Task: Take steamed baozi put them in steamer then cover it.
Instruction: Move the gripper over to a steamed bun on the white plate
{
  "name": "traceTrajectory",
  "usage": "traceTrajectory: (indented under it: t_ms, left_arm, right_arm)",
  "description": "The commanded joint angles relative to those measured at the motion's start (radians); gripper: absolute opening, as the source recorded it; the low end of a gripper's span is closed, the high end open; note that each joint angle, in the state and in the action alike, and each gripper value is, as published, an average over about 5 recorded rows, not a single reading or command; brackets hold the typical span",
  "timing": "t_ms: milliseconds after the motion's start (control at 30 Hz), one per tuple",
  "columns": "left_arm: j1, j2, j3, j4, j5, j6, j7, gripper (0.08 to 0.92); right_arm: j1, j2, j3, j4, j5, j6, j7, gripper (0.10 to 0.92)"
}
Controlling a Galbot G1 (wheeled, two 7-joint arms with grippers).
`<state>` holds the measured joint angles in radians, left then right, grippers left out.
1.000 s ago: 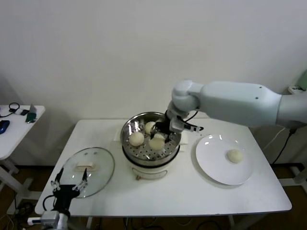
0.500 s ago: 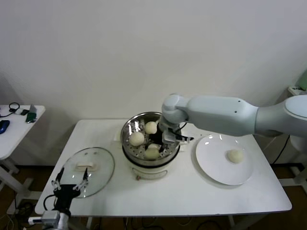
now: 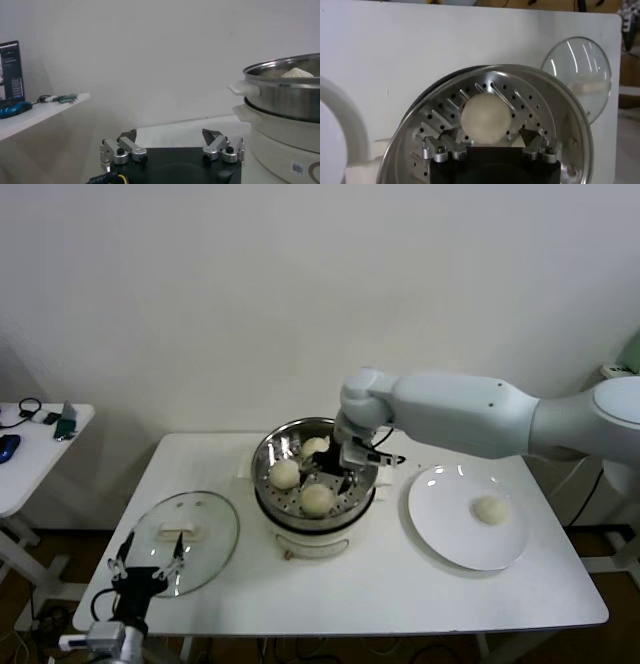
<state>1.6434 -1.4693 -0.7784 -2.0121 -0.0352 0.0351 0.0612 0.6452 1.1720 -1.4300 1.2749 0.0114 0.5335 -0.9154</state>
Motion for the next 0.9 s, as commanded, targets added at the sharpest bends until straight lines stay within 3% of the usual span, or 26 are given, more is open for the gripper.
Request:
traceTrajectory:
  t_ms: [33,167,333,567,900]
  left_arm:
    - [-0.006,-0.001,0.008,-0.001,0.003,0.004,0.001,0.823]
    - [-0.011,0.0,0.015,0.0,0.005,0.006,0.003,0.823]
    - [-0.016,0.002,0.021,-0.001,0.007,0.008,0.005,0.823]
    - [-0.013,-0.002,0.02,0.001,0.006,0.006,0.012,0.823]
    - [-0.008,-0.008,0.005,0.014,0.001,-0.002,0.011,0.823]
  right_arm:
    - [0.268,-0.139,-0.162,-0.062,0.482,-0.185,-0.129,0.823]
    - [0.361,-0.257,-0.279,-0.085,0.597,-0.405,-0.178,0.823]
    - [0.356,-0.393,-0.379,-0.102,0.584,-0.5,-0.194,0.823]
    - [0.138,-0.553,-0.284,-0.139,0.447,-0.542,-0.173,0.823]
    - [-0.213,-0.544,-0.006,-0.318,0.205,-0.511,-0.151,0.823]
